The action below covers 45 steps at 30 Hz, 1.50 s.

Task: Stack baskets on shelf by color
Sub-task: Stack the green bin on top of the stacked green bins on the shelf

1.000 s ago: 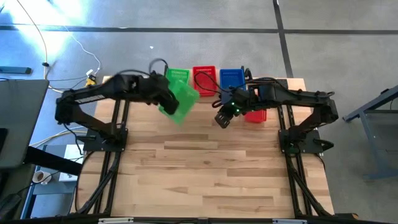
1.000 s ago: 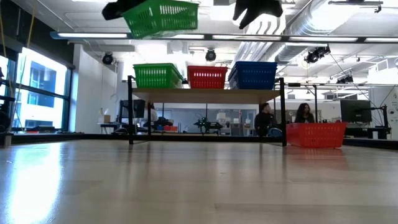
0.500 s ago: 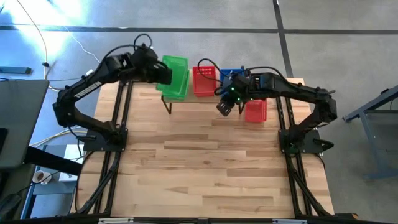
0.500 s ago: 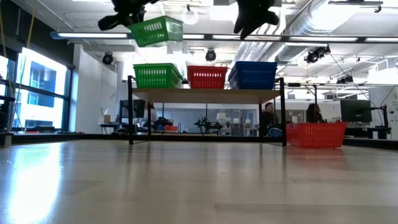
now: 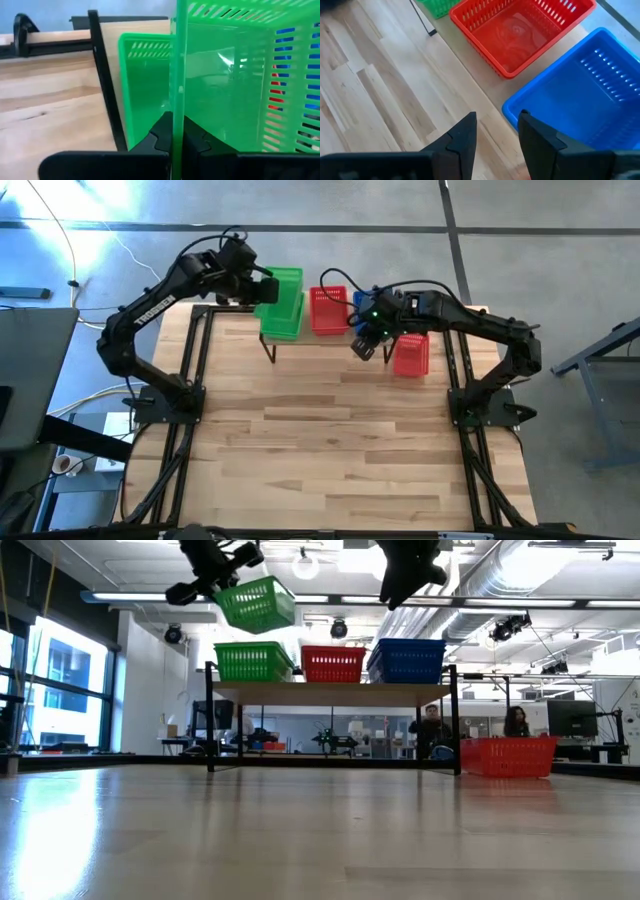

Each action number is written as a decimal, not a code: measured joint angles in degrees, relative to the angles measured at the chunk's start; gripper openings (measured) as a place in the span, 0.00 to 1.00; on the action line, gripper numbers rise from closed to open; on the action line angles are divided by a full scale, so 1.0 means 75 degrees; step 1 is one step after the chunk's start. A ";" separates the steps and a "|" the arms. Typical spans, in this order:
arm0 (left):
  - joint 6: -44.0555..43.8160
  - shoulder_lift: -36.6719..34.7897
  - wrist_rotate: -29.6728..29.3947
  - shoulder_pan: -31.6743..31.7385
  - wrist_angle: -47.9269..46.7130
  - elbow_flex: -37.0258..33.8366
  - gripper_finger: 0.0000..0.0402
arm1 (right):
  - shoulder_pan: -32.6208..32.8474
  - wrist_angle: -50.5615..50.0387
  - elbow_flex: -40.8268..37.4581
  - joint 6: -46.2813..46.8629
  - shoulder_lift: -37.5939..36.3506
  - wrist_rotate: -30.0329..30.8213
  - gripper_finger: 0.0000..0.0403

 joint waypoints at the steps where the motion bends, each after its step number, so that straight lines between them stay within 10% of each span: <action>1: 0.0002 0.0026 0.0042 0.0029 -0.0046 0.0001 0.00 | 0.0000 0.0001 -0.0003 -0.0073 0.0000 0.0000 0.32; 45: -0.0102 0.0902 -0.0149 0.0130 -0.0541 0.0000 0.00 | 0.0009 -0.0169 -0.0003 -0.0045 0.0006 -0.0102 0.32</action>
